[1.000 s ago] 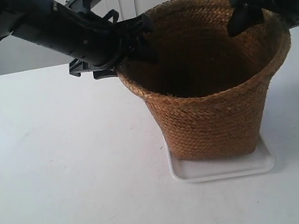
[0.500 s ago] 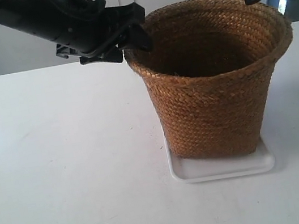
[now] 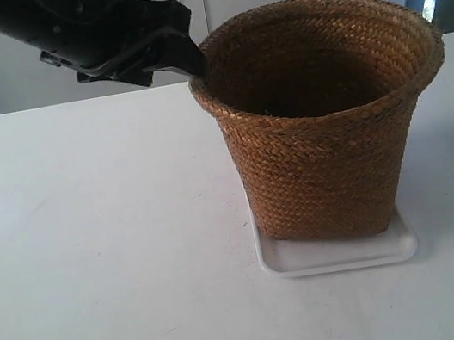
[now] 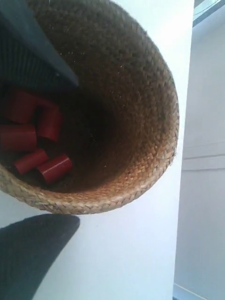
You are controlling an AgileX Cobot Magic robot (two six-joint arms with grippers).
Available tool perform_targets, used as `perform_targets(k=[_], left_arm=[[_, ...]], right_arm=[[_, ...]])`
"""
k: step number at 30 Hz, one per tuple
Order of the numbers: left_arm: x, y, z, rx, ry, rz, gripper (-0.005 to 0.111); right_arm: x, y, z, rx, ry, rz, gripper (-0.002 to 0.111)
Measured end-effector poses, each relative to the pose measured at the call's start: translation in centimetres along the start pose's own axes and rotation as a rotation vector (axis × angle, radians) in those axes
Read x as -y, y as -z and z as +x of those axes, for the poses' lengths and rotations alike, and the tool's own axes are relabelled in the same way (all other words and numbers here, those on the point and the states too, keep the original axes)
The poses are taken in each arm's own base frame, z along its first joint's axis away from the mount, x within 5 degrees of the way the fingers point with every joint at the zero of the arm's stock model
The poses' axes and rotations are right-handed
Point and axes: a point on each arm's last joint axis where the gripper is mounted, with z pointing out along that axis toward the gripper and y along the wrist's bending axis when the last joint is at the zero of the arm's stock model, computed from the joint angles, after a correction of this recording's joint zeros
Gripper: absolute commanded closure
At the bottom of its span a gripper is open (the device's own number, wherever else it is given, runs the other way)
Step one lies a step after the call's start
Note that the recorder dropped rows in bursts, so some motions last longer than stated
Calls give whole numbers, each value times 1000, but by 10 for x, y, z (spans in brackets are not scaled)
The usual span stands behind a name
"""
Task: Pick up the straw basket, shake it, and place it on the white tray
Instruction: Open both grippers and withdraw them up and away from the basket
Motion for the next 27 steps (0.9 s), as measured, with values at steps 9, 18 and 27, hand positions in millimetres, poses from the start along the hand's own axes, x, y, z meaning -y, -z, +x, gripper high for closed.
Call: perform_targets(k=[9, 18, 27], left_arm=[[14, 56, 6, 38, -109, -31, 68], [14, 76, 48, 0, -141, -35, 107], [2, 85, 103, 146, -174, -85, 107]], right_arm=[[-18, 48, 16, 84, 25, -73, 72], [-24, 72, 63, 100, 33, -82, 108], [-31, 97, 97, 210, 84, -77, 108]])
